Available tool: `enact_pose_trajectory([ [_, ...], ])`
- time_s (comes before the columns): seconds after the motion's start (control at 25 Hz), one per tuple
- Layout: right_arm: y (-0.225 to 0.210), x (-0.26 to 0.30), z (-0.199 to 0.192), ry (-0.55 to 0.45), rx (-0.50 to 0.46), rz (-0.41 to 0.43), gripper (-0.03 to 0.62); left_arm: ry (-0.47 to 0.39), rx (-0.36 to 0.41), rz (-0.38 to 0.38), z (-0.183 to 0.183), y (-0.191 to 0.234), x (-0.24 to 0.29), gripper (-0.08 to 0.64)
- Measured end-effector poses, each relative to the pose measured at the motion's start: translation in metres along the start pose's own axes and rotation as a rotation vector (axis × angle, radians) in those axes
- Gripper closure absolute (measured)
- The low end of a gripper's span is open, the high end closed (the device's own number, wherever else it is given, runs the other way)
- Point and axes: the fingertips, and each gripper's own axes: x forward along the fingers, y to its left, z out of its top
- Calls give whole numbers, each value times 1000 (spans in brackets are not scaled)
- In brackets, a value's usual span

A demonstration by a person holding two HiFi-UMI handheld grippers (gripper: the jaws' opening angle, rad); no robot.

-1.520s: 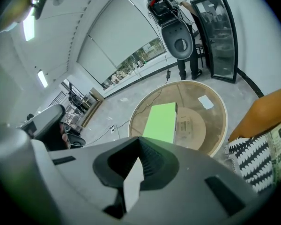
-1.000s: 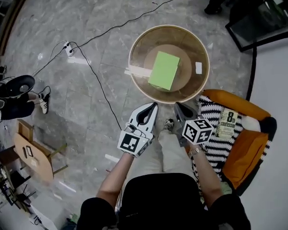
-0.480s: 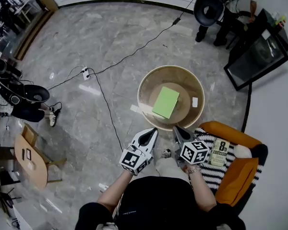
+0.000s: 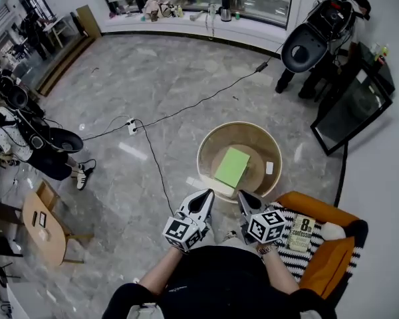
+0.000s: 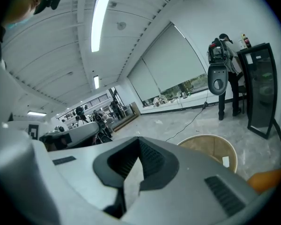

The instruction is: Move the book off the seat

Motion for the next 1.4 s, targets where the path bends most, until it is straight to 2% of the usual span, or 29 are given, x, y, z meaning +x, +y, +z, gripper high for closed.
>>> enact_pose_trajectory([
  [0.24,16,-16,14,-40,-78,9,578,-37,14,-17,20,-9,-1,549],
  [0.48,29,-28,47,-135,-114,-44,578,-42,75,-62,42,0,3,549],
  [0.68,32,-24,68,-200,-87,-115,578,-48,104,-124,64,15,9,549],
  [0.88,48,11,75,-233,-44,-140,578,-57,133,-224,67,41,2,549],
  [1.12,93,47,92,-313,-55,-139,578,-50,85,-244,65,90,-9,549],
  [1.24,111,60,87,-312,-81,-174,578,-40,66,-261,65,112,-18,549],
  [1.4,122,70,78,-313,-65,-231,578,-23,51,-301,68,131,-24,549],
])
